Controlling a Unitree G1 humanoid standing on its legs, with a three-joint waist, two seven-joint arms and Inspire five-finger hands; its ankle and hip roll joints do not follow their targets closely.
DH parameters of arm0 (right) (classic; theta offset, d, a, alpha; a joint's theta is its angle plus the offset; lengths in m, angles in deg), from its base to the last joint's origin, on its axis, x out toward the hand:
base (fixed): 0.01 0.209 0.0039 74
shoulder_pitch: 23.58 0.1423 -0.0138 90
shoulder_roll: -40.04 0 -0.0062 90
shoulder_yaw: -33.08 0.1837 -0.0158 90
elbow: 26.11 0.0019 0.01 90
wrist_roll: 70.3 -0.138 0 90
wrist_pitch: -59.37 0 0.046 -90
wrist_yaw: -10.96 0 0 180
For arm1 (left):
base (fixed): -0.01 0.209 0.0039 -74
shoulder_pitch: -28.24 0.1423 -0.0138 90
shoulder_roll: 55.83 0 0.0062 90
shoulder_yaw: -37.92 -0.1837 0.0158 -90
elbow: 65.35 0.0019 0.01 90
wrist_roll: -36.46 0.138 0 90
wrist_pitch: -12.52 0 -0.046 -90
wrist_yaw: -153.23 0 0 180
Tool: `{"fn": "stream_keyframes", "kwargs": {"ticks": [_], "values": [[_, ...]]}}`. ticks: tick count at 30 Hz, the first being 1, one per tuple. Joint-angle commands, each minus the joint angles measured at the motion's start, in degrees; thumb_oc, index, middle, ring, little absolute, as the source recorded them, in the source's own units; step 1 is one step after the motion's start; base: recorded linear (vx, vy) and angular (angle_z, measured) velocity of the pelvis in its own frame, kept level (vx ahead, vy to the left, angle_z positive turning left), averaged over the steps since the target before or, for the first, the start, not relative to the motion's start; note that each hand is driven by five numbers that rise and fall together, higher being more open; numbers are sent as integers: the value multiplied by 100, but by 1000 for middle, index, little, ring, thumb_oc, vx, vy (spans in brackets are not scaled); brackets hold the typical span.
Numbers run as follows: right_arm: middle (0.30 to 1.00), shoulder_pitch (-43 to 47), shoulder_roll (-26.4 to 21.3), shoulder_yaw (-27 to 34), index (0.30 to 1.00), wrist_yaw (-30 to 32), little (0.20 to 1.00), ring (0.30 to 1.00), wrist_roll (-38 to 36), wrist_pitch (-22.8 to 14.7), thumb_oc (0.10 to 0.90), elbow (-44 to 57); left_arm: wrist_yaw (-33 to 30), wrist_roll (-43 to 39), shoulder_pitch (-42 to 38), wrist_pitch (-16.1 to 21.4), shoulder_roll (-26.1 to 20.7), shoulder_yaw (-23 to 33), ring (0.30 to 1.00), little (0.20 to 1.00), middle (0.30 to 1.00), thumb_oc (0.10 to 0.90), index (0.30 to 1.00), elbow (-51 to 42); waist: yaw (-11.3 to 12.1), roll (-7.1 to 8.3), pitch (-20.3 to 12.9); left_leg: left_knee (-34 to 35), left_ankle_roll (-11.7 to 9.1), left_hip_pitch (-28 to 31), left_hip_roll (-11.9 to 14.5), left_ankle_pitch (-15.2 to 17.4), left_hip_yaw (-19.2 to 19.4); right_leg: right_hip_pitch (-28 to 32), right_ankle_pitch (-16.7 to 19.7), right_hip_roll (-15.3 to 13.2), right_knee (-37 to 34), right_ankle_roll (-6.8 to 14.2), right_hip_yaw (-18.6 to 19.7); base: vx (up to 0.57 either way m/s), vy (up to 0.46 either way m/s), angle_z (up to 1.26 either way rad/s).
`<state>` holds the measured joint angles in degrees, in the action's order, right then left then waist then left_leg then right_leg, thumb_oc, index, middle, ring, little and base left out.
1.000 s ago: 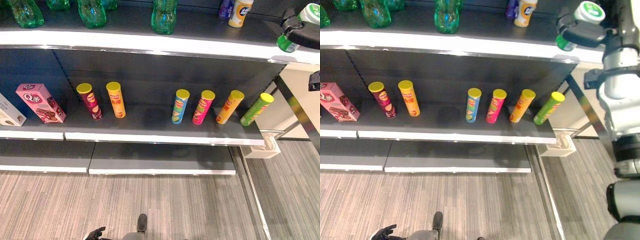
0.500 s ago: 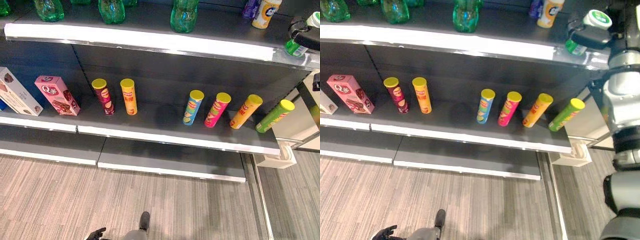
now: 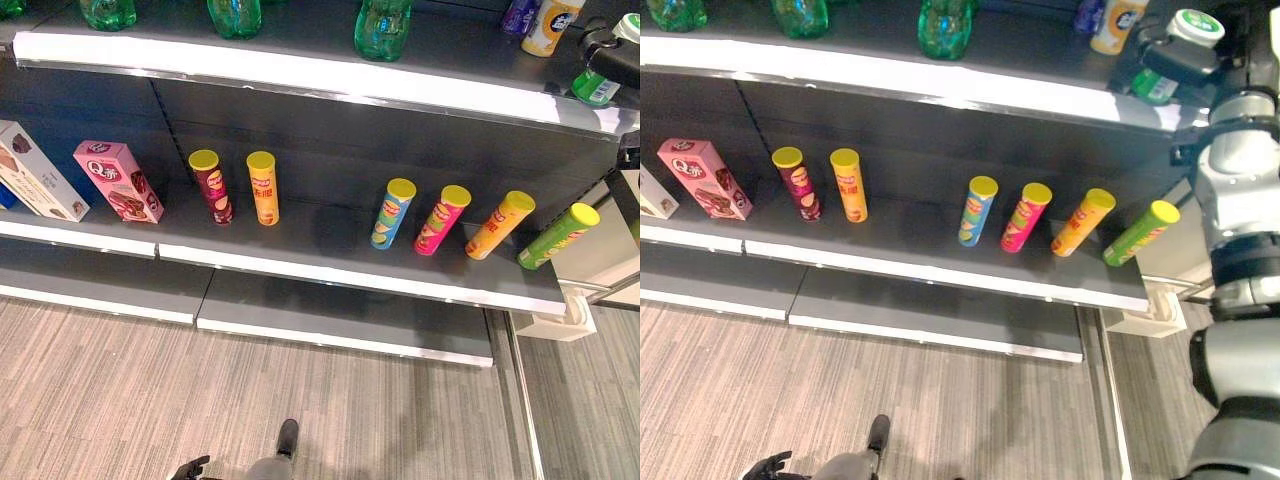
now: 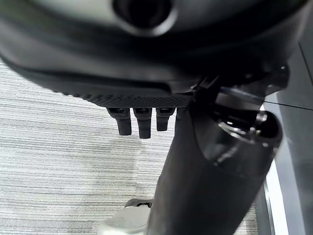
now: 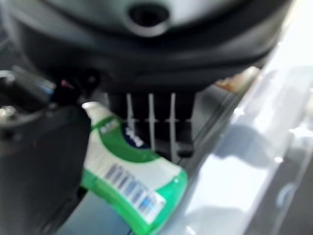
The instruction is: Put the goods on the table back onto the shelves and tidy them up.
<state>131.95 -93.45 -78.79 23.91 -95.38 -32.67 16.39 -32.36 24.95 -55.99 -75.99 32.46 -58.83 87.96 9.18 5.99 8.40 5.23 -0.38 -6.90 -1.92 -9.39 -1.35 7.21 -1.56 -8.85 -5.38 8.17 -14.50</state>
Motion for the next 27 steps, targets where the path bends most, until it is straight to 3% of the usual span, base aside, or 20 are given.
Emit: {"fn": "stream_keyframes", "kwargs": {"ticks": [1,15,27], "values": [[300,1066,-290,-198,300,306,300,300,-73,-315,400,-128,-132,-152,-135,107,-302,-187,900,900,900,800,900,154,218,162,-327,-23,-478,362,249,862,-63,-83,190,-108,38,317,54,21,8,12],[300,1681,-236,-481,300,475,300,300,-38,-261,400,-798,-202,-208,-157,135,-330,-263,900,900,900,800,900,140,370,244,-259,-23,-445,213,192,858,-205,-174,218,-127,38,346,-21,17,8,6],[300,1558,33,-465,300,423,300,300,-119,-232,400,-760,-212,-210,-198,123,-298,-324,900,900,900,800,900,121,318,254,-255,-23,-437,316,179,912,-202,-96,198,-148,38,333,-39,0,0,0]]}}
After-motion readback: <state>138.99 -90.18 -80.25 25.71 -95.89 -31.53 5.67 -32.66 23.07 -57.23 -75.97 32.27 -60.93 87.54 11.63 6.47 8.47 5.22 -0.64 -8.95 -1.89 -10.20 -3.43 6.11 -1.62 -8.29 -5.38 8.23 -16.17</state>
